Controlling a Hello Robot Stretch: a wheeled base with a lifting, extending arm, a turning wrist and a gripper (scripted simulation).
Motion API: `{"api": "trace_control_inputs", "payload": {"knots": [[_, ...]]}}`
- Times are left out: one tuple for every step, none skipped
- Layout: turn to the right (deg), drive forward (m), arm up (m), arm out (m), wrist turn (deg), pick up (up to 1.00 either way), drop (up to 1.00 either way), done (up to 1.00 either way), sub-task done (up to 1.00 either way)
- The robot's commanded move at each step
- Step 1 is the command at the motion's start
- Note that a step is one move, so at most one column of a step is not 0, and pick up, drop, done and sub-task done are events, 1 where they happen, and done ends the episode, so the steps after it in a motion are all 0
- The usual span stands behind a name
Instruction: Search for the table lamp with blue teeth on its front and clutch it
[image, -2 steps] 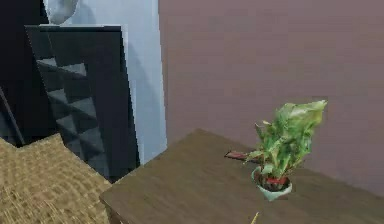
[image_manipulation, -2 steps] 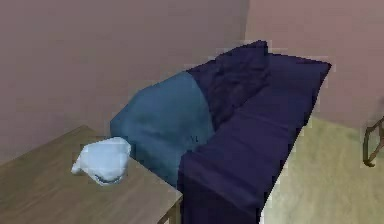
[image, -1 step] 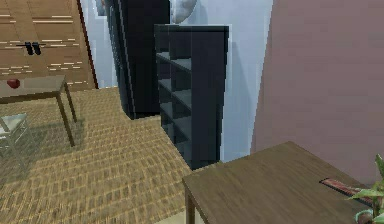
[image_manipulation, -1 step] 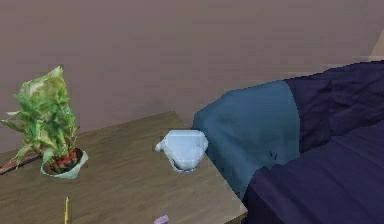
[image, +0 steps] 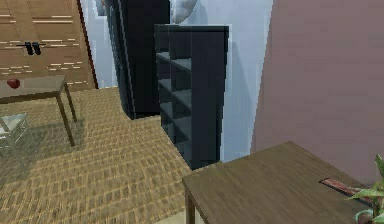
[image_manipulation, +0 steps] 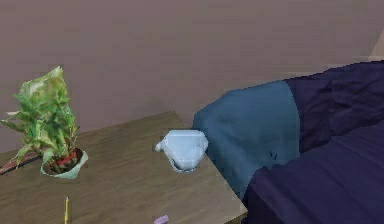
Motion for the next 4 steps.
{"api": "trace_control_inputs", "payload": {"knots": [[0.0,0.00,0.38,0.00,0.0,0.00,0.00,0.00,0.00],[0.0,0.00,0.00,0.26,0.0,0.00,0.00,0.00,0.00],[0.0,0.00,0.00,0.00,45.0,0.00,0.00,0.00,0.00],[0.0,0.00,0.00,0.00,45.0,0.00,0.00,0.00,0.00]]}}
